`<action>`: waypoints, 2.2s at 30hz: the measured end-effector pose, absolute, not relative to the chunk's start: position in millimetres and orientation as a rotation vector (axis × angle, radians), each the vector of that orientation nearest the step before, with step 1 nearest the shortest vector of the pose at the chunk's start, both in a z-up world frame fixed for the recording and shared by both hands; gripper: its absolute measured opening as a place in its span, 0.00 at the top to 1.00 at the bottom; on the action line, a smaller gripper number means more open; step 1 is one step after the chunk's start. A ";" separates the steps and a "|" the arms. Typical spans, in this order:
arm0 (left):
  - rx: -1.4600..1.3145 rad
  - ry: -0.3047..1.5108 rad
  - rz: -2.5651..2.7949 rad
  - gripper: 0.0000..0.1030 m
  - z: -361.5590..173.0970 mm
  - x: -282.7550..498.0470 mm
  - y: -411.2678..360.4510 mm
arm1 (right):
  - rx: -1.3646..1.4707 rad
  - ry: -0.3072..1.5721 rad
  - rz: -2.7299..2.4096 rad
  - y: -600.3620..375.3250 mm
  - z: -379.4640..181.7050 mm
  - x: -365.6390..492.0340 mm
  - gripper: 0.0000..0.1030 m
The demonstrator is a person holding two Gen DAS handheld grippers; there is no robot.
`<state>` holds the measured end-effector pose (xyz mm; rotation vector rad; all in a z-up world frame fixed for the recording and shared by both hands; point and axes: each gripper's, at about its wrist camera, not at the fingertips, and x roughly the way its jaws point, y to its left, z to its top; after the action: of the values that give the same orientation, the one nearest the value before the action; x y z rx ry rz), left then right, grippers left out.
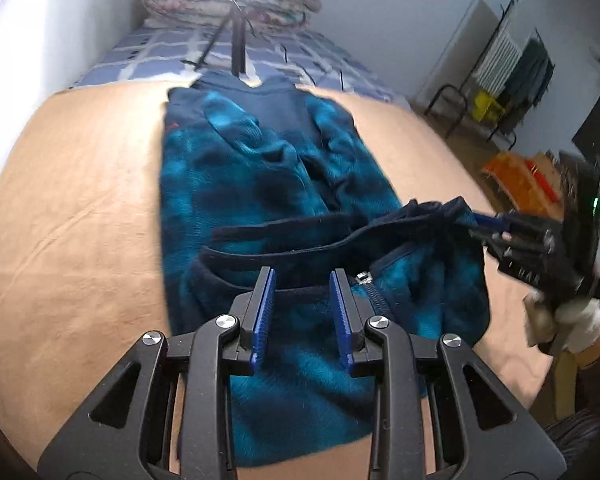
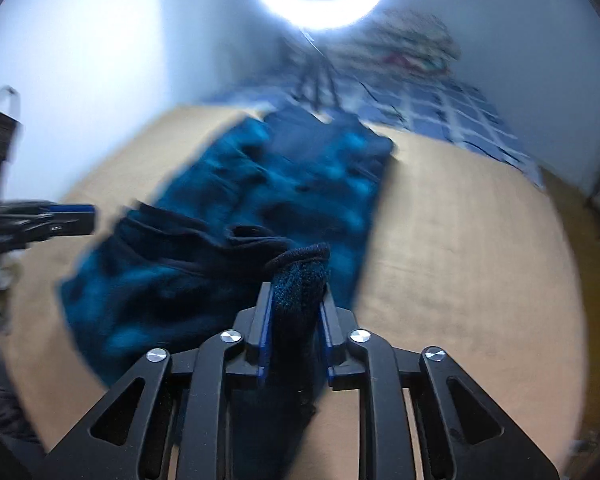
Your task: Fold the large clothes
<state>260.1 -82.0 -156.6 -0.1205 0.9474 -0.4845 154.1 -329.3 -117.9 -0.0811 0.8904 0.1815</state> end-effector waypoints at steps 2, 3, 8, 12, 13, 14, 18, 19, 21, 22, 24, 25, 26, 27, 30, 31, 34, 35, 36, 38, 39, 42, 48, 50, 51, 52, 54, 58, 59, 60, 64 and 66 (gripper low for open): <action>-0.103 0.974 -0.468 0.74 -169.4 267.6 -88.4 | -0.036 0.902 0.142 -342.2 -121.4 158.4 0.70; -0.090 0.974 -0.453 0.74 -174.1 270.0 -88.9 | -0.016 0.895 0.132 -347.9 -120.4 157.0 0.67; -0.075 0.981 -0.406 0.74 -192.2 279.0 -82.7 | -0.030 0.784 0.155 -348.1 -105.5 140.3 0.60; -0.075 0.993 -0.381 0.74 -199.0 287.1 -85.4 | -0.036 0.791 0.311 -324.8 -107.6 140.2 0.60; -0.077 1.006 -0.375 0.74 -202.8 290.5 -86.5 | -0.054 0.802 0.320 -319.2 -111.0 141.8 0.60; -0.081 1.022 -0.372 0.74 -206.8 293.4 -86.4 | -0.082 0.823 0.321 -311.7 -119.1 146.1 0.60; -0.177 1.078 -0.385 0.74 -221.0 307.7 -79.1 | -0.105 0.967 0.289 -301.2 -168.4 175.1 0.59; -0.184 1.085 -0.391 0.74 -221.8 309.6 -78.2 | -0.086 0.970 0.295 -303.7 -174.5 176.9 0.59; -0.193 1.095 -0.406 0.74 -220.0 310.0 -76.2 | -0.061 0.966 0.298 -306.1 -178.0 177.1 0.58; -0.205 1.099 -0.417 0.74 -217.4 309.6 -74.5 | -0.056 0.976 0.297 -306.3 -176.2 177.5 0.58; -0.248 1.105 -0.450 0.74 -207.0 308.4 -66.7 | -0.025 1.011 0.317 -309.8 -164.5 180.0 0.58; -0.285 1.096 -0.466 0.74 -198.5 307.9 -59.5 | 0.014 1.009 0.344 -315.0 -156.1 180.0 0.58; -0.306 1.084 -0.475 0.74 -191.0 308.8 -53.8 | 0.049 0.998 0.365 -319.7 -150.2 179.8 0.58; -0.309 1.061 -0.473 0.74 -180.1 310.7 -47.1 | 0.112 0.964 0.395 -330.9 -135.6 178.4 0.58; -0.282 1.013 -0.468 0.72 -153.7 327.1 -31.9 | 0.147 0.913 0.373 -351.9 -112.7 185.3 0.58; -0.273 0.999 -0.460 0.69 -145.2 336.7 -26.1 | 0.140 0.901 0.350 -359.4 -106.4 192.4 0.58; -0.284 0.990 -0.446 0.35 -132.8 371.6 -11.1 | 0.135 0.892 0.294 -378.6 -98.0 217.6 0.58; -0.300 0.985 -0.435 0.34 -130.9 382.8 -5.9 | 0.137 0.885 0.272 -385.1 -96.8 226.8 0.58; -0.316 0.981 -0.422 0.34 -130.3 395.6 -0.4 | 0.138 0.875 0.253 -391.2 -97.2 237.5 0.58; -0.339 0.982 -0.395 0.34 -133.8 422.3 8.4 | 0.144 0.869 0.222 -401.3 -99.6 258.2 0.58; -0.348 0.980 -0.384 0.34 -136.7 436.3 12.2 | 0.151 0.867 0.211 -405.8 -100.8 266.4 0.58; -0.386 0.976 -0.360 0.35 -148.3 470.1 18.6 | 0.183 0.858 0.202 -414.4 -108.8 298.1 0.58; -0.365 0.991 -0.336 0.34 -178.6 518.9 7.4 | 0.182 0.865 0.216 -399.5 -134.7 350.0 0.59; -0.393 1.004 -0.332 0.34 -191.7 530.4 6.5 | 0.157 0.880 0.231 -386.1 -146.3 365.6 0.60; -0.413 1.011 -0.331 0.34 -199.6 537.8 7.3 | 0.143 0.892 0.244 -378.6 -152.3 372.3 0.62; -0.433 1.020 -0.326 0.35 -207.7 544.6 8.1 | 0.130 0.904 0.258 -370.8 -157.9 377.6 0.62; -0.455 1.042 -0.322 0.34 -220.6 554.7 8.7 | 0.100 0.938 0.291 -354.9 -170.9 388.0 0.62; -0.464 1.062 -0.304 0.34 -241.2 571.3 8.6 | -0.079 0.969 0.279 -321.1 -191.9 391.0 0.58; -0.472 1.059 -0.307 0.35 -243.1 573.7 8.7 | -0.092 0.972 0.284 -319.8 -190.0 389.9 0.58; -0.482 1.049 -0.313 0.35 -243.5 575.9 8.7 | -0.075 0.976 0.297 -323.4 -187.2 389.6 0.58; -0.490 1.047 -0.346 0.35 -243.3 587.1 4.0 | 0.148 0.896 0.406 -366.7 -162.6 379.3 0.56; -0.480 1.046 -0.360 0.35 -243.1 590.9 0.3 | 0.258 0.842 0.408 -395.7 -157.0 376.5 0.53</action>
<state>590.9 0.3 -243.1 -0.4800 1.0461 -0.3603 376.5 -395.7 -157.0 0.2577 0.8417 0.4083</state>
